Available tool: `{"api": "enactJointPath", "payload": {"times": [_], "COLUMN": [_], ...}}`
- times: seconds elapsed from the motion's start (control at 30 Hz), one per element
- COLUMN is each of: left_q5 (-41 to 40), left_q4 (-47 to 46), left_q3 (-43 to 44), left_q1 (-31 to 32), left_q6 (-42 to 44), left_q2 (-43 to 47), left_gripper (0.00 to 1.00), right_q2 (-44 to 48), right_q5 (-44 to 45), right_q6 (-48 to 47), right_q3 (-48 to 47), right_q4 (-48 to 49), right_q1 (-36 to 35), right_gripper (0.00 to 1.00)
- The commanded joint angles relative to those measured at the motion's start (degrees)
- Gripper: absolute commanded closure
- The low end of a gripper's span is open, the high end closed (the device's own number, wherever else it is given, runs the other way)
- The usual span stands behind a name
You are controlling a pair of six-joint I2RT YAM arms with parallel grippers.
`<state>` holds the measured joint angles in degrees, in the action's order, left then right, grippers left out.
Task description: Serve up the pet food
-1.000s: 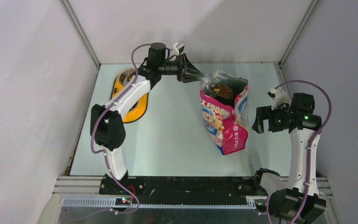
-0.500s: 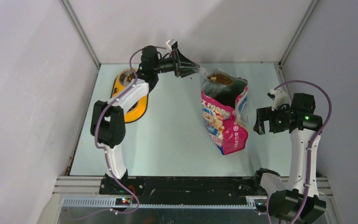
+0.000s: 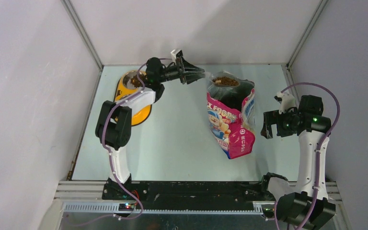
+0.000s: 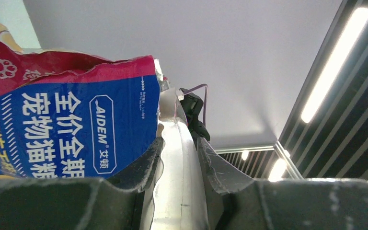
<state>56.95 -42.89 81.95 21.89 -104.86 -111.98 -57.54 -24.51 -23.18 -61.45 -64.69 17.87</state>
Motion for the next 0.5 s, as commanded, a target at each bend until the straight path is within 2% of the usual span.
{"api": "enactJointPath", "payload": {"times": [0.0,0.23,0.47], "left_q5": [-0.8,0.0,0.9], "left_q4": [-5.8,-2.8,0.5], "left_q3": [1.8,1.1,3.2], "left_q1": [1.2,-1.7,-7.6], "left_q6": [-2.9,-0.9,1.8], "left_q2": [1.8,5.0,7.1], "left_gripper": [1.0,1.0,1.0], "right_q2": [-0.1,0.6,0.2], "right_q5": [0.1,0.3,-1.4], "right_q6": [-0.6,-1.7,-1.3], "right_q3": [-3.0,-3.0,-3.0], "right_q4": [-0.1,-1.1,-0.5], "right_q1": [0.2,0.2,0.2], "right_gripper": [0.0,0.01,0.0]}}
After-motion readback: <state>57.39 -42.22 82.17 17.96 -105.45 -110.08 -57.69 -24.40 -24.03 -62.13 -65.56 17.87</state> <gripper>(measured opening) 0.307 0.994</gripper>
